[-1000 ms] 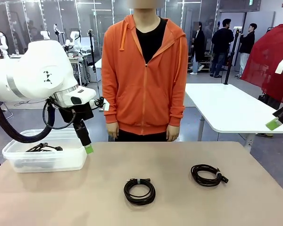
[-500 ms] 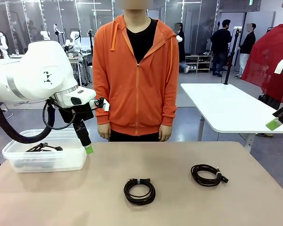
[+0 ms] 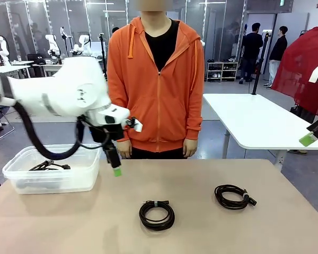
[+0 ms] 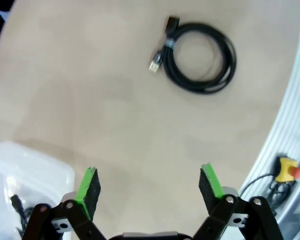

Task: Organize and store the cables.
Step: Place the USB Extension Cable into the Organizing box.

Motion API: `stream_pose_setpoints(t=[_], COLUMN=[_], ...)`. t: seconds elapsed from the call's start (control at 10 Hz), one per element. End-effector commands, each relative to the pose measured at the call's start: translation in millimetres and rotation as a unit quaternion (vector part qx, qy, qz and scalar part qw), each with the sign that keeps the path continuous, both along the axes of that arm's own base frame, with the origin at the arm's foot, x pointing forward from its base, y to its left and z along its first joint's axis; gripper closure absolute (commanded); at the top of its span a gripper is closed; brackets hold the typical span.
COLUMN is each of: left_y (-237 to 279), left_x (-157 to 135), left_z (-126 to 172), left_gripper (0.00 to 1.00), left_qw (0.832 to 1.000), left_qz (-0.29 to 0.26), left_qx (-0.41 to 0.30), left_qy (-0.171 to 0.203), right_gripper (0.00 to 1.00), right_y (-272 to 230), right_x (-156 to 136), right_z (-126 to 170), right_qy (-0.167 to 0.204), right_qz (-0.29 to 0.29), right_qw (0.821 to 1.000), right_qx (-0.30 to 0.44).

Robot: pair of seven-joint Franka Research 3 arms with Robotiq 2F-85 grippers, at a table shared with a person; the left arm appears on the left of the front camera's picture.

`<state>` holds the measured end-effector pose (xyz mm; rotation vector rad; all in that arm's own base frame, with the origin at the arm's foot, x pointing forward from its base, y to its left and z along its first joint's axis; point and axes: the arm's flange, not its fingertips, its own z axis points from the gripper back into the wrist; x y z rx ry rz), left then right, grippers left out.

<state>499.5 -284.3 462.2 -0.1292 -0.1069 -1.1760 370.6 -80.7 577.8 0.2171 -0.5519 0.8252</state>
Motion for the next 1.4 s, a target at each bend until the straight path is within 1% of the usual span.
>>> stream_pose_setpoints(t=[0.0,0.1,0.2,0.3,0.5,0.6,0.7,1.0,1.3], left_y=[-31.8,-45.3,-61.5,-73.3,-87.0,-93.4,-100.2,-121.2,-137.3], left_x=[18.6,18.9,23.3,24.0,21.8,21.7,21.8,20.6,22.8], left_z=[-10.3,-21.0,-35.5,-47.7,-66.4,-80.5,-90.5,-112.8,-134.3], left_gripper=[0.0,0.0,0.0,0.0,0.0,0.0,0.0,0.0,0.0], left_qw=[0.999,0.999,0.997,0.995,0.993,0.99,0.99,0.988,0.988], left_qz=[-0.01,-0.037,-0.06,-0.081,-0.11,-0.126,-0.132,-0.147,-0.149], left_qx=[0.029,0.032,0.042,0.053,0.053,0.057,0.056,0.046,0.044], left_qy=[0.014,0.014,0.006,0.013,0.0,-0.001,-0.014,-0.032,-0.024], right_gripper=[0.0,0.0,0.0,0.0,0.0,0.0,0.0,0.0,0.0], right_y=[0.3,0.3,0.3,0.3,0.3,0.3,0.3,0.3,0.3], right_x=[-2.0,-2.0,-2.0,-2.0,-2.0,-2.0,-2.0,-2.0,-2.0], right_z=[-2.4,-2.4,-2.4,-2.4,-2.4,-2.4,-2.4,-2.4,-2.4], right_qy=[-0.005,-0.005,-0.005,-0.005,-0.005,-0.005,-0.005,-0.005,-0.005], right_qz=[-0.001,-0.001,-0.001,-0.001,-0.001,-0.001,-0.001,-0.001,-0.001], right_qw=[1.0,1.0,1.0,1.0,1.0,1.0,1.0,1.0,1.0], right_qx=[0.004,0.004,0.004,0.004,0.004,0.004,0.004,0.004,0.004])
